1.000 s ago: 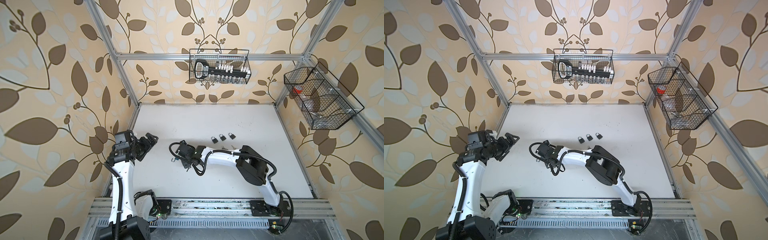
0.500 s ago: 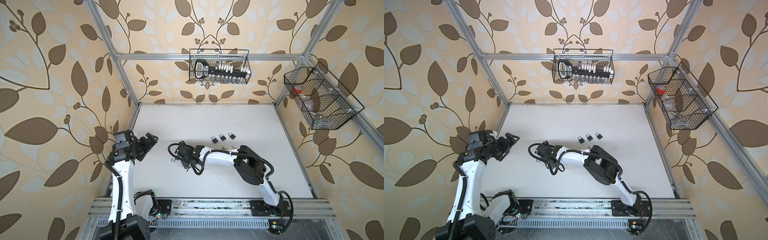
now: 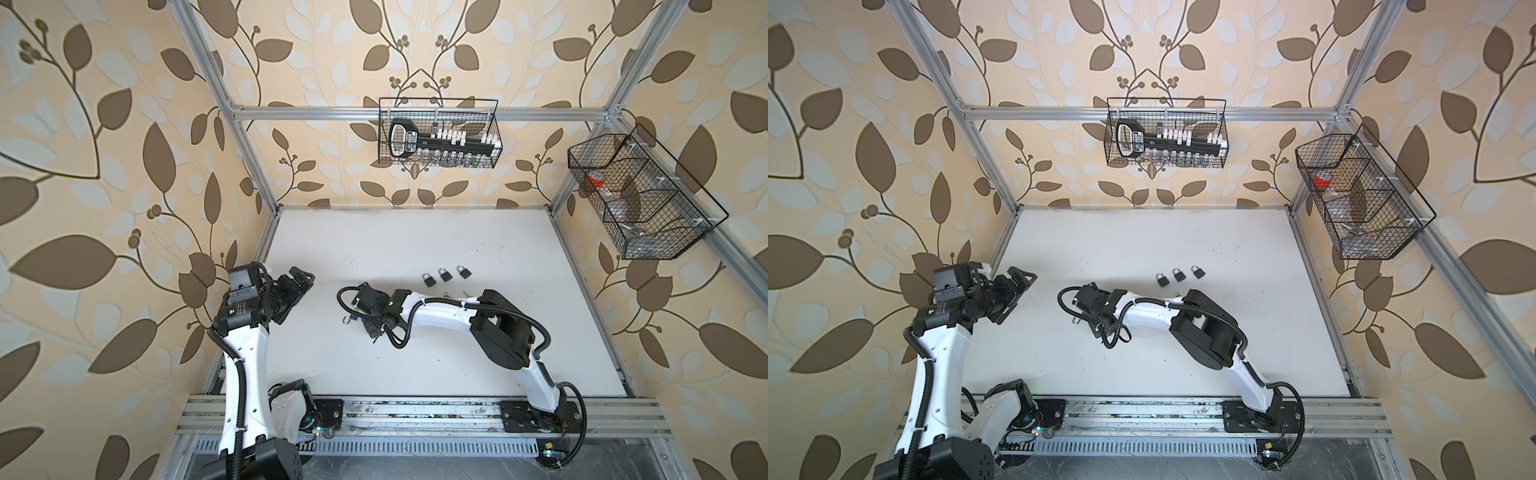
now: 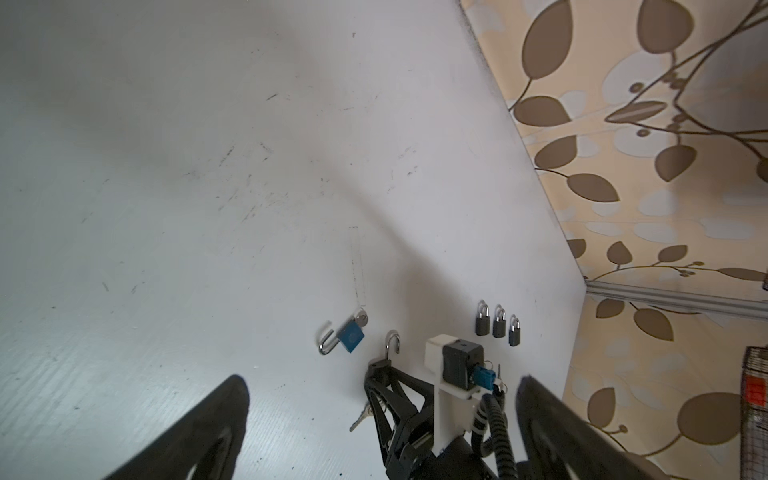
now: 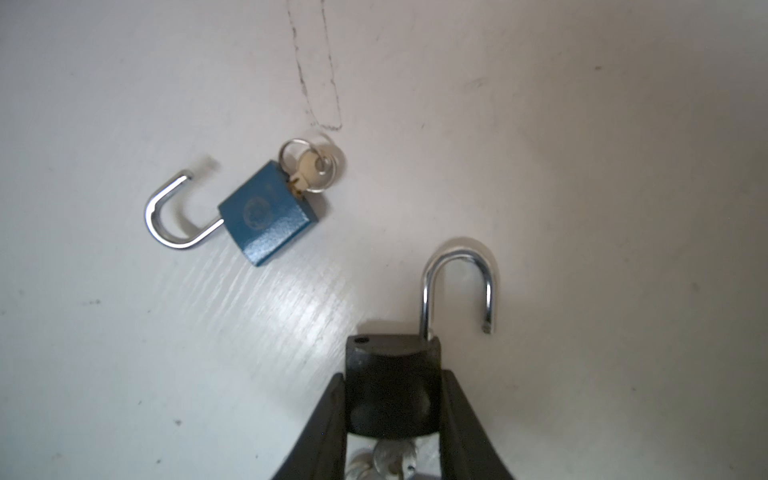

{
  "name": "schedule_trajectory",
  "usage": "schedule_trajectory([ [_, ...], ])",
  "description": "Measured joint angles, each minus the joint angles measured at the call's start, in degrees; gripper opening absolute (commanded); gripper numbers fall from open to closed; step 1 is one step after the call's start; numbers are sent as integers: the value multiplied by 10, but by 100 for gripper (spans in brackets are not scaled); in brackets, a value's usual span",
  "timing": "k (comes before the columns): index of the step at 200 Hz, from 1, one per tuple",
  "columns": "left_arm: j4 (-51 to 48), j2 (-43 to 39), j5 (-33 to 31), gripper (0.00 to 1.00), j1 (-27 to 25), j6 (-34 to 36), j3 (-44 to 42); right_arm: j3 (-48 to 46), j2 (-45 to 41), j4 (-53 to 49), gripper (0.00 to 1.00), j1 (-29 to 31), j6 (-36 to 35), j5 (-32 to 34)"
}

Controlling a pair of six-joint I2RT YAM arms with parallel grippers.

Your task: Lock with the key

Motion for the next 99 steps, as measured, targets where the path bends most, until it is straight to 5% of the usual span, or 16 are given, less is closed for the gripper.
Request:
schedule_trajectory([
  [64,108,-2,116,99,-9,-52,-53,-126,-186,54,0,-40,-47,-71],
  [99,177,-21,108,99,-119,-90,-69,-225,-350,137,0,-59,-61,-92],
])
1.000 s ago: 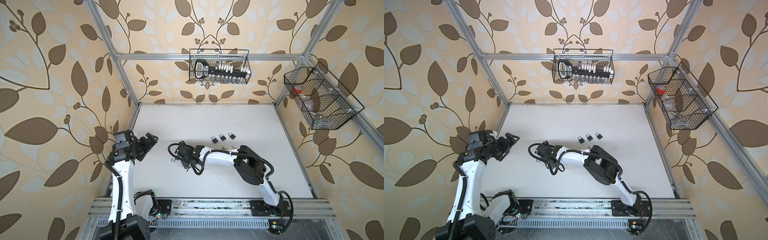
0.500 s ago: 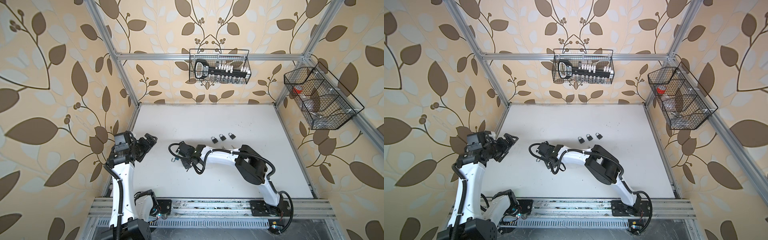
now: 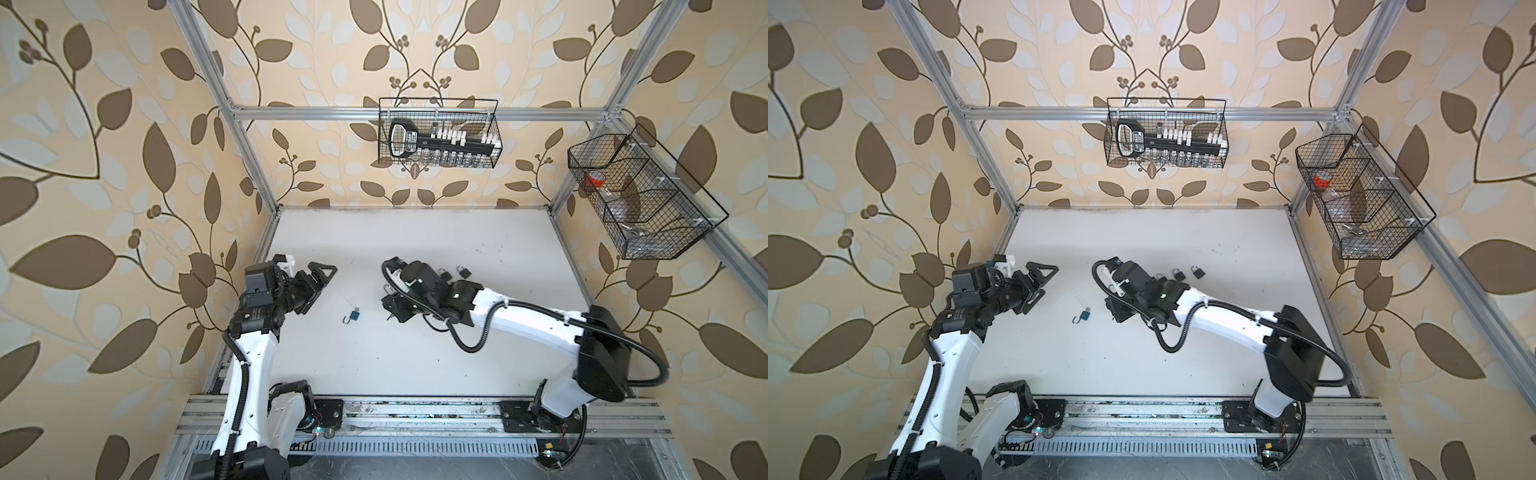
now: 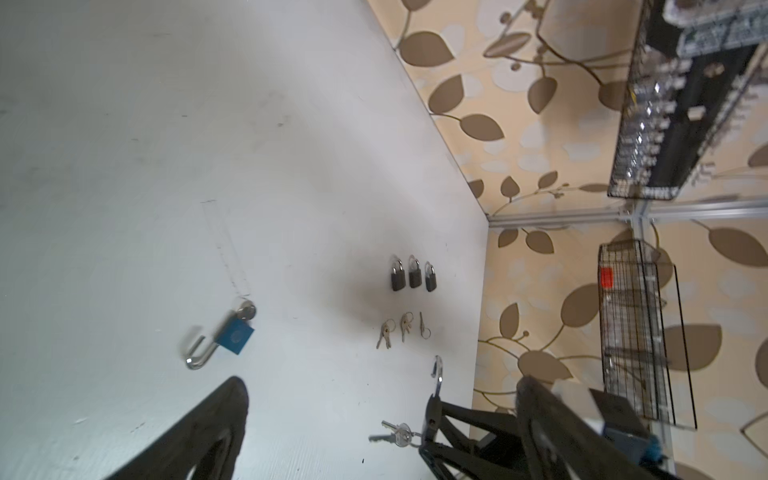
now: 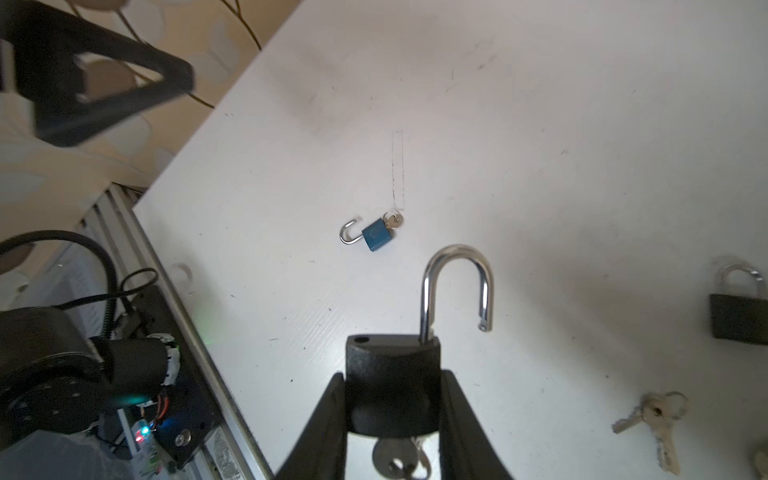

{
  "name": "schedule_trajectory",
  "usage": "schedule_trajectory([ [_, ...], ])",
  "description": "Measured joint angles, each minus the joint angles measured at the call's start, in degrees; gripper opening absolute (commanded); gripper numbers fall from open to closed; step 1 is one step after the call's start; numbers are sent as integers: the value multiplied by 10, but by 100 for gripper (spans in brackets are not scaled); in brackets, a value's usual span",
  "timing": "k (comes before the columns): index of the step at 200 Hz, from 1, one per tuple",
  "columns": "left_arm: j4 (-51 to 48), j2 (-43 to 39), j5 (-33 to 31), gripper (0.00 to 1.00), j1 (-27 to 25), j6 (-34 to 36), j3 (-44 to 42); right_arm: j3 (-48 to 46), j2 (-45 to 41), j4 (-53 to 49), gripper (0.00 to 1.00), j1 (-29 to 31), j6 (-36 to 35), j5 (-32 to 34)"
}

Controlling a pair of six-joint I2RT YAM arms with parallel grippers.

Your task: Lock with the key

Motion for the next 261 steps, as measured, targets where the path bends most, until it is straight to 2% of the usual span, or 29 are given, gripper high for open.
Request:
schedule_trajectory([
  [26,62,5,-5,99,-97,-13,1,-59,-90,37,0,-22,-26,-4],
  [56,124,39,-9,90,-190,-19,17,-79,-150,23,0,-57,-74,-34],
  [83,174,62,-8,82,-247,-17,35,-110,-220,14,0,-111,-109,-88],
  [123,264,86,20,75,-299,-13,53,-116,-262,10,0,-200,-143,-221],
  [168,331,117,50,75,-347,-5,84,-116,-252,18,0,-208,-165,-397],
  [186,344,131,57,75,-364,3,101,-116,-245,31,0,-208,-164,-449],
  [227,364,154,96,72,-398,17,117,-116,-233,56,0,-208,-154,-517],
  [261,365,159,122,66,-419,36,117,-115,-231,66,0,-208,-146,-537],
])
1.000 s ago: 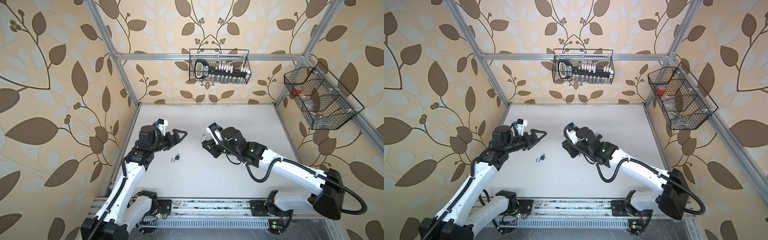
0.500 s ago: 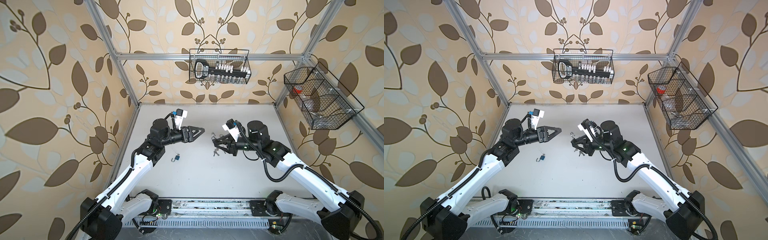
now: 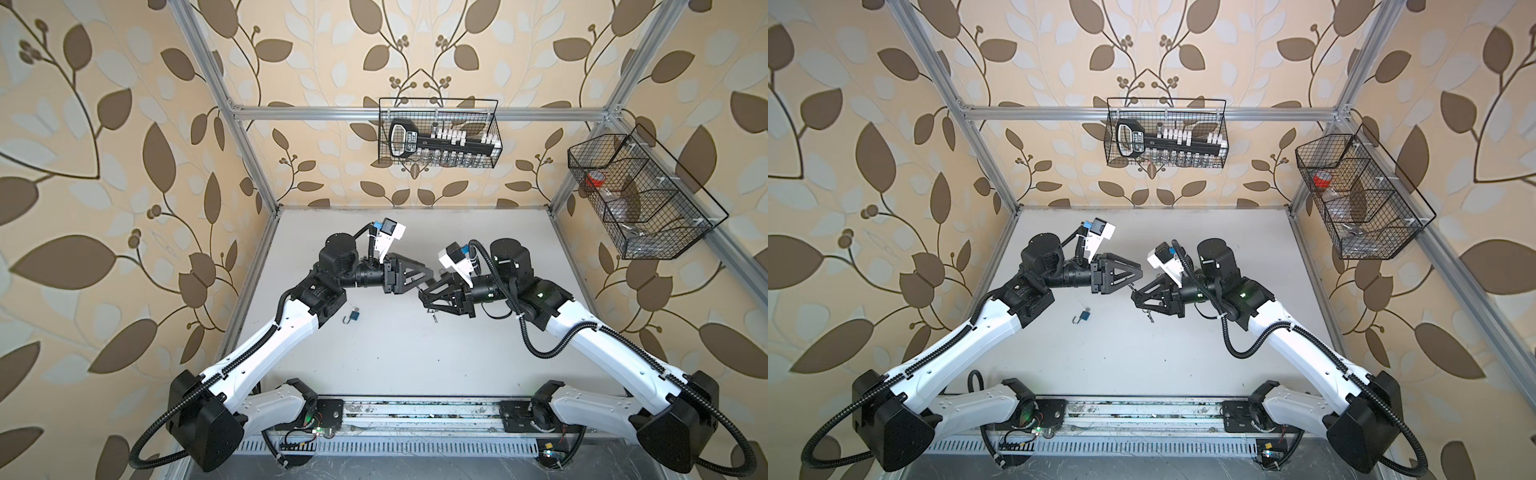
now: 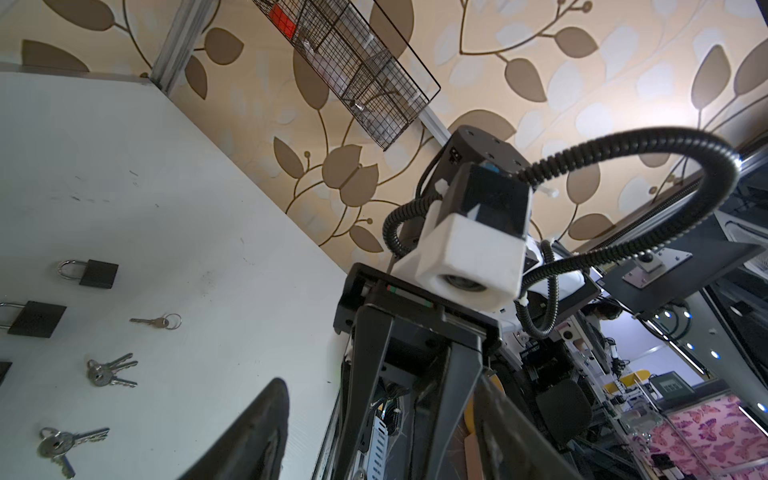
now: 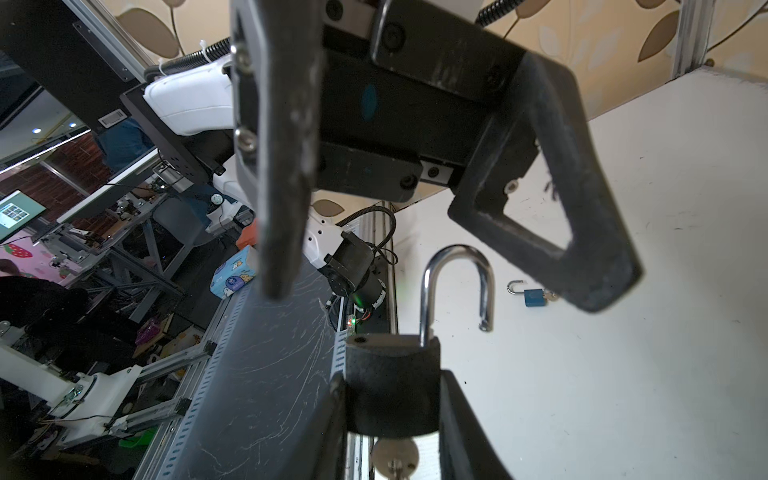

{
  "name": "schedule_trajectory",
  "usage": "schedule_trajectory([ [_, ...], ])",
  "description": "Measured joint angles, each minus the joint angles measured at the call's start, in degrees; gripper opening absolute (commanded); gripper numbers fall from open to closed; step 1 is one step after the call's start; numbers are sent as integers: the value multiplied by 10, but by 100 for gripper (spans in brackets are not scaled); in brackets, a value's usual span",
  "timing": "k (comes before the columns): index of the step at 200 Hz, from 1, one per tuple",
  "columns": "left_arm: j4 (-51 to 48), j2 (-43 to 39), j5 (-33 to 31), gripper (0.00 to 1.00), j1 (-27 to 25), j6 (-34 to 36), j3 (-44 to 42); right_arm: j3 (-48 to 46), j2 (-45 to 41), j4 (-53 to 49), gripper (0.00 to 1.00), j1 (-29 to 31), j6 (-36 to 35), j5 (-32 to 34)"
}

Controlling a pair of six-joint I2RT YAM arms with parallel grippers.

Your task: Lock with the key

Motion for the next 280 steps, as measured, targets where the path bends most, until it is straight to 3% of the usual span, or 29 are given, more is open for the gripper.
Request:
schedule_trajectory([
  [127,-31,-7,5,31,-3,35,2,0,-39,9,0,-5,3,49],
  [175,-47,-22,-20,25,-3,38,2,0,-43,8,0,-6,3,58],
  [280,-63,-31,-43,20,-3,48,2,-3,-46,2,0,-7,1,71],
])
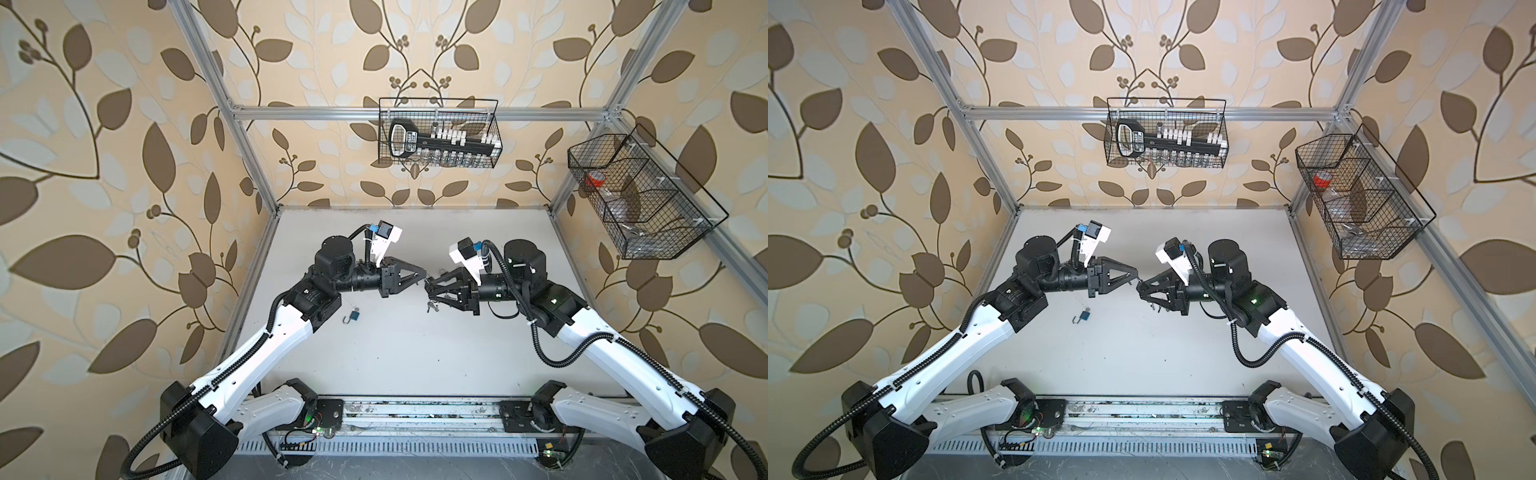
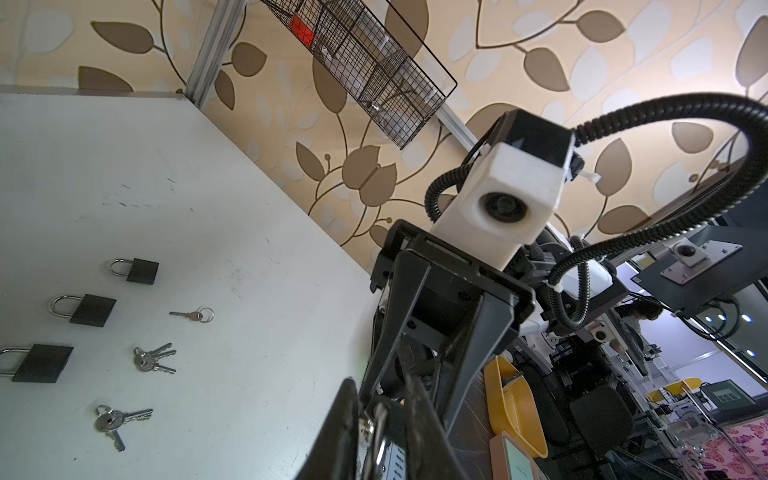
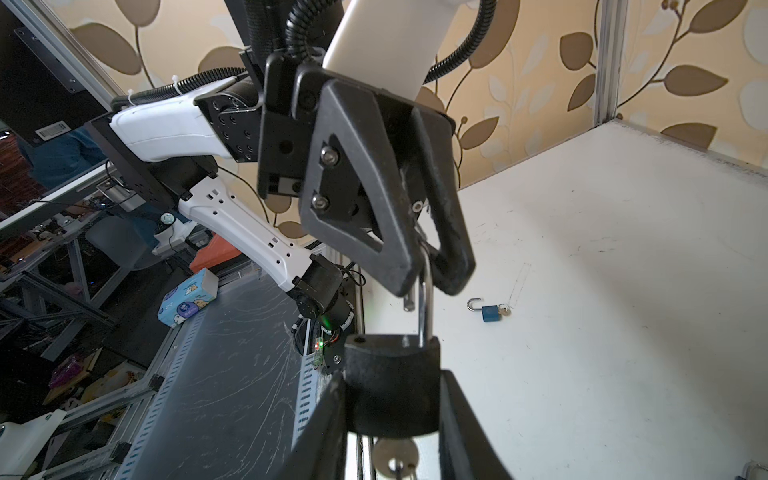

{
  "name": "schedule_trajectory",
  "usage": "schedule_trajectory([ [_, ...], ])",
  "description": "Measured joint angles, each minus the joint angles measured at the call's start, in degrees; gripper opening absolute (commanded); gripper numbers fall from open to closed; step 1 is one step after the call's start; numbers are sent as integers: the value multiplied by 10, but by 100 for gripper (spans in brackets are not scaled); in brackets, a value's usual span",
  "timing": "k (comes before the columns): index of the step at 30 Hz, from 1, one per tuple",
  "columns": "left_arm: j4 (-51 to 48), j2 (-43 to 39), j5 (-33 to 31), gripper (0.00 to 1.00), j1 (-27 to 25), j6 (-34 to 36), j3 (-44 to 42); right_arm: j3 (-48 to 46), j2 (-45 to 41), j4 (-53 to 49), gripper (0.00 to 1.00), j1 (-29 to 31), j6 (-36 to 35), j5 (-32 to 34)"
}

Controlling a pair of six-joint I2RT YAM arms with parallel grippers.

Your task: Lock with the key

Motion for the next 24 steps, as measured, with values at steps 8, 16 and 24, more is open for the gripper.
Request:
schedule_trajectory([
  [8,-8,-2,0,10,0,2,0,-1,0,-4,0,0,-2,4],
  [16,-11,-2,-2,0,0,12,0,-1,-5,-3,0,0,-3,11],
  [24,-20,-3,-15,0,0,9,5,-1,-7,-2,49,0,-12,16],
])
